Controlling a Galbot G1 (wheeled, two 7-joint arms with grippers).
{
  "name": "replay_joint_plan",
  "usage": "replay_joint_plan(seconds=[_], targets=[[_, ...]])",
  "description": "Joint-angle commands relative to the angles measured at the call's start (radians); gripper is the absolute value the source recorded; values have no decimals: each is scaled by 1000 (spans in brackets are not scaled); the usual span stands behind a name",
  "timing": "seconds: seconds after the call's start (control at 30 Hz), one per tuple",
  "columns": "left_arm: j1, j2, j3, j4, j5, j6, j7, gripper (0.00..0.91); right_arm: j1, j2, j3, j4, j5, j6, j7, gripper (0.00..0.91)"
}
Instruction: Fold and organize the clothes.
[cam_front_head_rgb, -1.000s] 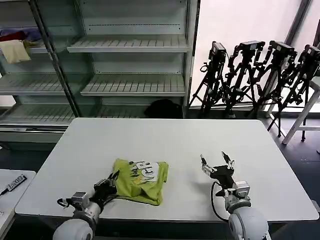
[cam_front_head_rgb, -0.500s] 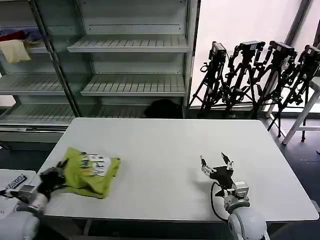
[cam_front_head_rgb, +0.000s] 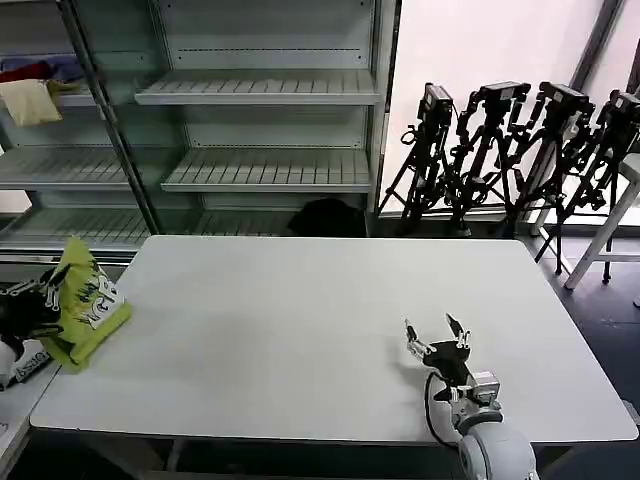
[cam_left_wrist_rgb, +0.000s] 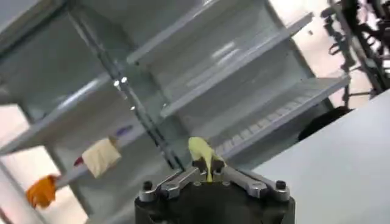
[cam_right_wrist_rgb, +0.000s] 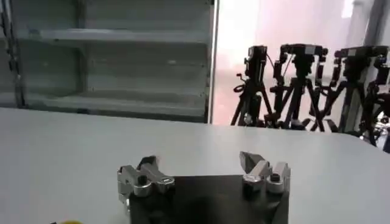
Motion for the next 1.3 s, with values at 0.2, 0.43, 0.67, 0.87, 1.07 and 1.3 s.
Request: replay_joint_plan(seconds=[0.2,0.43,0.67,0.87,1.07,1.3], targets=[[-31,-381,699,-108,392,40,-50,0,-51,-8,23,1,-2,23,1,907],[-135,-429,790,-35,326,81,-171,10,-68,-13,19,48,-2,-6,-13,907],[-189,-444,849,-8,257,117,-238,20,-38,6,-37,134,69,-192,-34,907],[-237,-473,889,23,241,154,-317,907,-4,40,-88,174,132,-316,-22,907],[-255,-450,894,-34,152,209,-321,907,4,65,-151,175,161,-322,-3,907],[-230,-415,836,-122,116,214,-311,907,43,90,-244,137,212,-324,45,907]])
